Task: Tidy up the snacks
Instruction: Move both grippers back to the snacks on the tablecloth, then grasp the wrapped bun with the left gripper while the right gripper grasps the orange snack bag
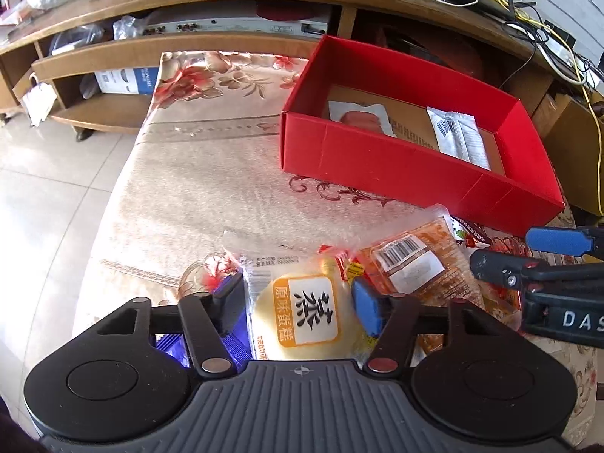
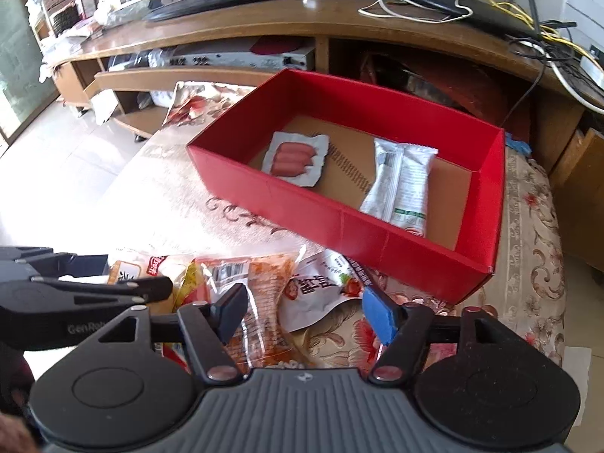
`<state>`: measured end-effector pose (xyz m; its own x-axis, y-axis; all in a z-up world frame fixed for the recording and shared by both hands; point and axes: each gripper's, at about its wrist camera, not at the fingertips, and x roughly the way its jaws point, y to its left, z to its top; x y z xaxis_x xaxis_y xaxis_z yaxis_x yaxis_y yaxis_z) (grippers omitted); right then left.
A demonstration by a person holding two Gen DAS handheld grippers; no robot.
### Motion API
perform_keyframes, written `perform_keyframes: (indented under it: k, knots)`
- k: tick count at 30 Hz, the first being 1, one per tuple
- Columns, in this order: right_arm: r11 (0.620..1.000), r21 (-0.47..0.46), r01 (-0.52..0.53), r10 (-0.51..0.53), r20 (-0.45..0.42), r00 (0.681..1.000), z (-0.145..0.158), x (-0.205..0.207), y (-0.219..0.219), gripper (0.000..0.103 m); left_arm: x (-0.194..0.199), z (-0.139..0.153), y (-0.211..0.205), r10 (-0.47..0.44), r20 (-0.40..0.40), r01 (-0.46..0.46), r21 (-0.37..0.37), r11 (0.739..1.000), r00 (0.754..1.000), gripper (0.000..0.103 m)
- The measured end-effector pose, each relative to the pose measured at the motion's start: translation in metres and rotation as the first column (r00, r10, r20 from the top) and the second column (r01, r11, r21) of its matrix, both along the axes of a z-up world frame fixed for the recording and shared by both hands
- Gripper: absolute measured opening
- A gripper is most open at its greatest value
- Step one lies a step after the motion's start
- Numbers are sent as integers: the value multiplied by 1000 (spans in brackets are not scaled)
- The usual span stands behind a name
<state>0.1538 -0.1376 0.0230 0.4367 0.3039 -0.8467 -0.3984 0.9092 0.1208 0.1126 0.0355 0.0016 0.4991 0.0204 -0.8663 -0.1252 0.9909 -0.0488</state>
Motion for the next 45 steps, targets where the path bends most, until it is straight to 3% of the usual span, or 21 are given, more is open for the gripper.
perform_keyframes:
  k: [7,12,17,21,22,23,34,38,40,45]
  knots:
    - [995,-44,-86,85,-34,996,-14,-7,20,67,-2,-1,8,-12,-6,12,-16,1000,1000,64]
    - [984,-86,-157,153,-56,987,-28,-10,37,68,-4,0,11,-17,-2,17,-11,1000,1000,83]
    - [973,-133,-190,190,-16,982,-35,-12,52,68,-3,-7,9,-19,-23,19,11,1000,1000,81]
    - [976,-119,-182,181,-22,983,-31,-14,47,52,-2,-9,11,-22,-34,22,-10,1000,999,71]
    - [978,-120,-171,170,-19,985,-30,-13,43,41,-3,-9,10,-24,-38,23,-13,1000,999,70]
    - [980,-120,-159,158,-17,987,-30,-13,39,38,-3,-9,10,-26,-39,25,-14,1000,999,68]
    - [992,-53,-115,114,-22,993,-18,-8,19,22,-6,-4,2,-53,-21,53,-9,999,998,62]
    - [992,-36,-119,117,-49,992,-21,-6,19,25,-5,-6,3,-54,-24,53,-15,998,998,63]
    - [986,-46,-160,157,-63,986,-23,-8,26,42,-5,-6,2,-60,-25,60,-15,998,998,63]
    - [970,-134,-203,197,-57,979,-38,-11,47,68,-4,-10,1,-63,-36,63,-6,998,997,66]
